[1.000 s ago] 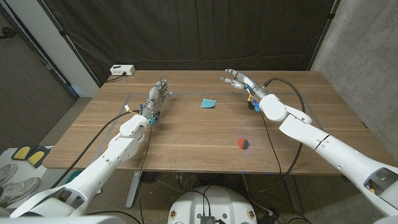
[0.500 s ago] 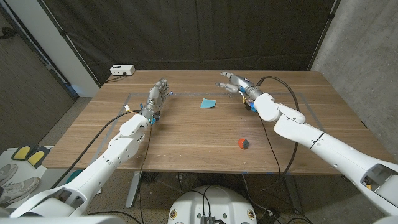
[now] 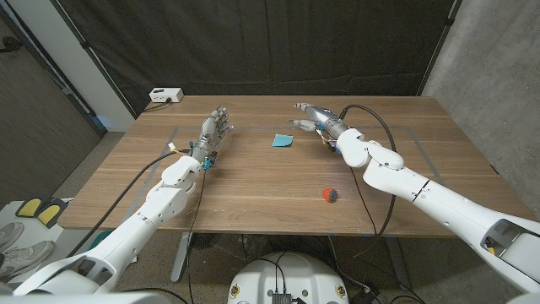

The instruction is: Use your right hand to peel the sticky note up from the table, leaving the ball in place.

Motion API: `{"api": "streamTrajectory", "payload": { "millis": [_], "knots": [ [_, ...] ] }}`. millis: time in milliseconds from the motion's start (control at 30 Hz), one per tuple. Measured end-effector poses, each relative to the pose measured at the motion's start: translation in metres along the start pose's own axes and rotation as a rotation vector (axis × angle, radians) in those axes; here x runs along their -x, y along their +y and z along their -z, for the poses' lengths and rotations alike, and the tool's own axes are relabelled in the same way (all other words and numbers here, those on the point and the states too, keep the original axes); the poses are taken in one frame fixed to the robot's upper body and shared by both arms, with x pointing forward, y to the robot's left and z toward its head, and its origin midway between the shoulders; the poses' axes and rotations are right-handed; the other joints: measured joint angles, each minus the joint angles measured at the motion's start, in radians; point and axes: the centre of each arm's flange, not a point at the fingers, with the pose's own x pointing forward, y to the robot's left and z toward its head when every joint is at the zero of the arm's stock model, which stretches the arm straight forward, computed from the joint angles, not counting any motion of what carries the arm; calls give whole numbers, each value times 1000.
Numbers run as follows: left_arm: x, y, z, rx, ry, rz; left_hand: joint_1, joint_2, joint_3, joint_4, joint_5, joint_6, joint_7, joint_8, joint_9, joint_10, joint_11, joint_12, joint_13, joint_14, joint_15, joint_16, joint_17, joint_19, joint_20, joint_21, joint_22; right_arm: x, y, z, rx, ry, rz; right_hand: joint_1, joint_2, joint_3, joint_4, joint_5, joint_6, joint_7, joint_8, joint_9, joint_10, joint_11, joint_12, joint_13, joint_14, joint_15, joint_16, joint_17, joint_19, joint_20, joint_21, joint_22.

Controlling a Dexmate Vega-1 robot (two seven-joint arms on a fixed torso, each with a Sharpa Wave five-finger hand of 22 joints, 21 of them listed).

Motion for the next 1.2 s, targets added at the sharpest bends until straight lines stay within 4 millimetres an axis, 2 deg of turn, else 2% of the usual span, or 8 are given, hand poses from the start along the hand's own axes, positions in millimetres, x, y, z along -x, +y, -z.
{"api": "streamTrajectory", "payload": {
  "millis": [100, 167, 300, 400, 600, 800, 1133, 1200],
  "knots": [
    [1, 0, 0, 0, 1, -3, 3, 3, 2, -2, 0, 21, 7, 8, 5, 0, 0, 0, 0, 6, 9, 0, -1, 5, 5, 0, 0, -2, 3, -2, 14, -4, -7, 35, -12, 15, -15, 0, 13, -3, 0, 0, 11, 0, 0, 0, 17, -2, 0, 0, 17, 5, 0, 0],
    [2, 1, 0, -2, 1, -6, 17, 13, 16, -16, -1, 27, 9, 8, 5, 0, 0, 0, 0, 7, 10, 0, -3, 6, 6, 0, 0, -4, 5, -3, 26, -7, -9, 65, -20, 23, -23, 0, 27, -3, 4, 0, 23, -2, 0, 0, 36, -6, 0, -4, 27, 9, 0, 1],
    [3, 2, 0, -6, 1, -14, 55, 30, 43, -49, -8, 27, 9, 8, 5, 8, 1, 0, 0, 12, 15, 0, -3, 6, 6, -8, 0, -6, 10, -8, 56, -17, -14, 114, -42, 40, -23, 0, 54, -15, 8, 0, 48, -12, 0, 0, 69, -17, 0, -2, 52, 12, 7, 3],
    [4, 2, 0, -7, 1, -22, 62, 33, 50, -58, -13, 27, 9, 8, 5, 11, 4, 0, 0, 13, 16, 0, -3, 11, 10, -8, 0, -8, 13, -11, 82, -22, -12, 144, -52, 47, -25, 4, 73, -23, 11, 0, 66, -20, 0, 0, 86, -22, 0, -2, 69, 9, 7, 3],
    [5, 4, 0, -6, 1, -35, 66, 37, 50, -66, -21, 32, 14, 8, 5, 16, 9, 0, 0, 18, 21, 0, -3, 11, 10, -8, 1, -10, 20, -16, 119, -26, -9, 196, -54, 63, -19, 8, 127, -38, 23, 0, 122, -32, 5, 0, 122, -44, 7, 2, 90, 4, 7, 3],
    [5, 4, 1, -5, 2, -40, 66, 37, 50, -66, -25, 39, 7, 8, 5, 22, 15, 0, 0, 18, 21, 0, -3, 11, 10, -8, 4, -13, 24, -18, 156, -21, -9, 257, -55, 86, -25, 12, 154, -53, 31, 0, 152, -48, 5, 0, 147, -43, 8, 3, 112, 2, 7, 3],
    [4, 7, 1, -4, -4, -42, 66, 37, 46, -70, -28, 39, 7, 8, 5, 22, 15, 0, 0, 23, 26, 0, 0, 8, 13, -16, 4, -19, 34, -19, 193, 8, -68, 270, -56, 88, -22, 12, 163, -56, 31, 0, 169, -51, 5, 0, 149, -46, 8, 7, 112, 2, 7, 3],
    [3, 7, 0, -4, -8, -33, 66, 37, 46, -70, -28, 39, 7, 8, 5, 22, 14, 0, 0, 23, 26, 0, 0, 5, 16, -16, 4, -21, 38, -21, 200, 13, -81, 287, -50, 88, -22, 12, 170, -63, 31, 0, 182, -53, 5, 2, 156, -42, 8, 7, 116, -2, 7, 3]
  ]
}}
